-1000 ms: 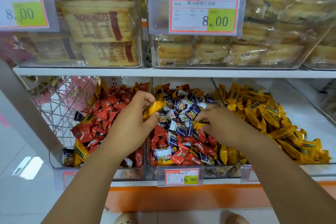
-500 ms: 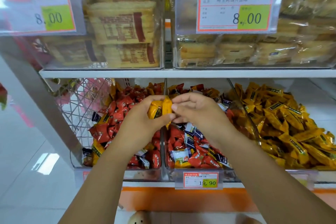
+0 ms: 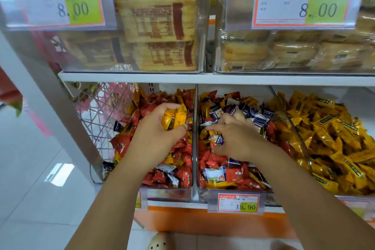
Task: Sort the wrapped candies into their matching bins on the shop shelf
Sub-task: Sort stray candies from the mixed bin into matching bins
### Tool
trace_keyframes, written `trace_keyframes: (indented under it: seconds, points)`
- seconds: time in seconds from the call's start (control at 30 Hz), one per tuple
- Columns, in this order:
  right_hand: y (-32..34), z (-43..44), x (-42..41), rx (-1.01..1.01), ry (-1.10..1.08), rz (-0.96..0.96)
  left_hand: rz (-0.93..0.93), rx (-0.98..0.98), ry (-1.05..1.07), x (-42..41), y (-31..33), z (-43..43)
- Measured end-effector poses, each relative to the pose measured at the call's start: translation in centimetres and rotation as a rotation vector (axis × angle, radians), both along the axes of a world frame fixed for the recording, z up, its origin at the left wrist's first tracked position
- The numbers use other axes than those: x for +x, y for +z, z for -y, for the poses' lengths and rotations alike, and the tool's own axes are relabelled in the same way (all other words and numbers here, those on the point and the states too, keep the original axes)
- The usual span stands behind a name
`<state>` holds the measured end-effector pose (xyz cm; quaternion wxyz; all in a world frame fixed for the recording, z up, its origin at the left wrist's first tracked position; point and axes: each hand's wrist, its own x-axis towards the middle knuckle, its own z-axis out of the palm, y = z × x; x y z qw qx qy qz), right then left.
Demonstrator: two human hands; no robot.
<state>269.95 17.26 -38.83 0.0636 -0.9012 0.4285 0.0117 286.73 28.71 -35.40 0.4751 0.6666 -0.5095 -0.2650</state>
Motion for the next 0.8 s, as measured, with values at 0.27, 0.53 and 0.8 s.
trace_keyframes:
  seconds: [0.27,0.53,0.8]
  points:
    - [-1.0,-0.4,0.8,-0.134,-0.066,0.098,-0.013,0.041,-0.011,-0.2,-0.1,-0.1]
    - [-1.8,-0.2,1.3,-0.195,-0.054,0.155,-0.008,0.033,-0.038,-1.1,0.0,0.1]
    - [-0.5,0.2,-1.1,0.1,-0.117,0.559,-0.002,0.03,-0.013,-1.1,0.2,0.4]
